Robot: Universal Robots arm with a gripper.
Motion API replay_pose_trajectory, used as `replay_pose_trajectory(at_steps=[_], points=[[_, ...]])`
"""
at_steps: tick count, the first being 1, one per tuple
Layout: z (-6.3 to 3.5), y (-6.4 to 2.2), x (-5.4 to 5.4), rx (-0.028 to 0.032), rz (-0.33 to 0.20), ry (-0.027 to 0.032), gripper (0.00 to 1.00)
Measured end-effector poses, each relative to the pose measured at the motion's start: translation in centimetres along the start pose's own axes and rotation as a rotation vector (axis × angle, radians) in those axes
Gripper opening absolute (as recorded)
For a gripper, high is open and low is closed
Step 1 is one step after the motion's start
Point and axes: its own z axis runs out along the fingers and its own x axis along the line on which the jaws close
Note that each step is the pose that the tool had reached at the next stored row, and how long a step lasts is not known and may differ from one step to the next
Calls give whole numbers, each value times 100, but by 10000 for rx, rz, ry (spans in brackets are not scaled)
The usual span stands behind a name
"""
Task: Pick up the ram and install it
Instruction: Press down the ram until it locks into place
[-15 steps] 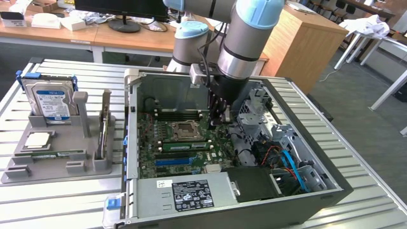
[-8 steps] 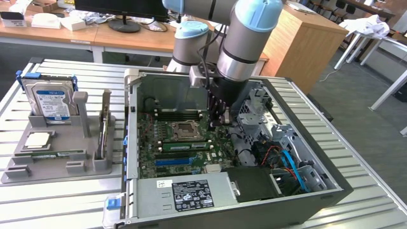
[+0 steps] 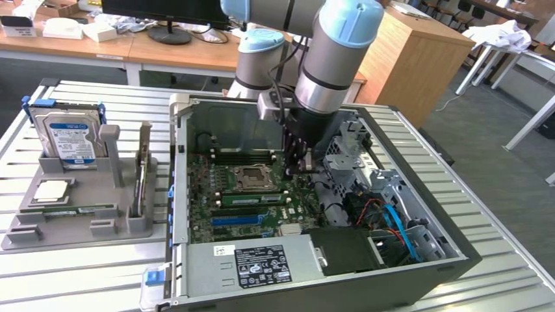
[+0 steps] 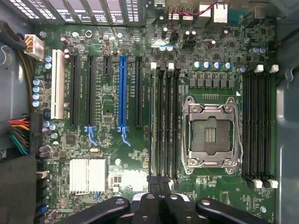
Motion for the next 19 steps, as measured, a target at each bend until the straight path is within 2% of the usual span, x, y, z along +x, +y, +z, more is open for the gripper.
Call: replay_pose_trajectory(at_steps=[19], points=[[8,-21,27,-1,0,1,10]])
